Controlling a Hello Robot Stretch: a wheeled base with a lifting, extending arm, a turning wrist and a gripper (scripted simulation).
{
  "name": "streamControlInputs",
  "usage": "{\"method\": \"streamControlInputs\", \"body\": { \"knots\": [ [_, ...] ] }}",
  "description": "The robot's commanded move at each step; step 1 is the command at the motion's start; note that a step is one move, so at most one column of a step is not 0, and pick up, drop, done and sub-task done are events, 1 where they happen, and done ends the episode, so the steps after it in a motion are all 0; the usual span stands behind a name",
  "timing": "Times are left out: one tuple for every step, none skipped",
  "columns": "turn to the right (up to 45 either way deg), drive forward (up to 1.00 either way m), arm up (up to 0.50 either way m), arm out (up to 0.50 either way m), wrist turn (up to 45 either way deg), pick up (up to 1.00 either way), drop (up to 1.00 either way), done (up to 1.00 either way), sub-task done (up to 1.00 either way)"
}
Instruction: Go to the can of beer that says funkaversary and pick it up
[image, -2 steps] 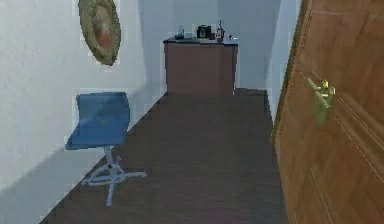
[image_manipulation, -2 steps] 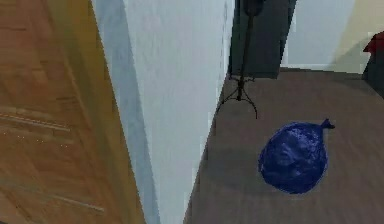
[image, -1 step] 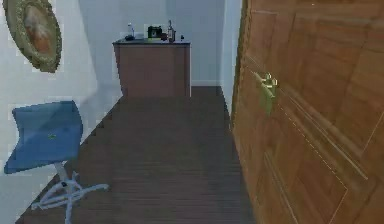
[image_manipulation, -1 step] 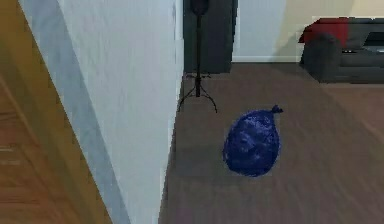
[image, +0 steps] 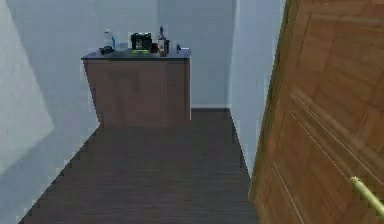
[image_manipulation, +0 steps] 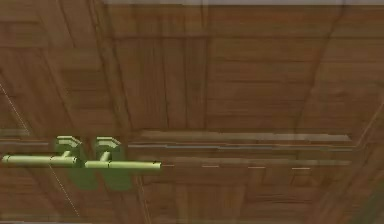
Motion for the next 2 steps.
{"method": "streamControlInputs", "body": {
  "knots": [
    [0.0,1.0,0.0,0.0,0.0,0.0,0.0,0.0,0.0],
    [3.0,0.0,0.0,0.0,0.0,0.0,0.0,0.0,0.0]
  ]
}}
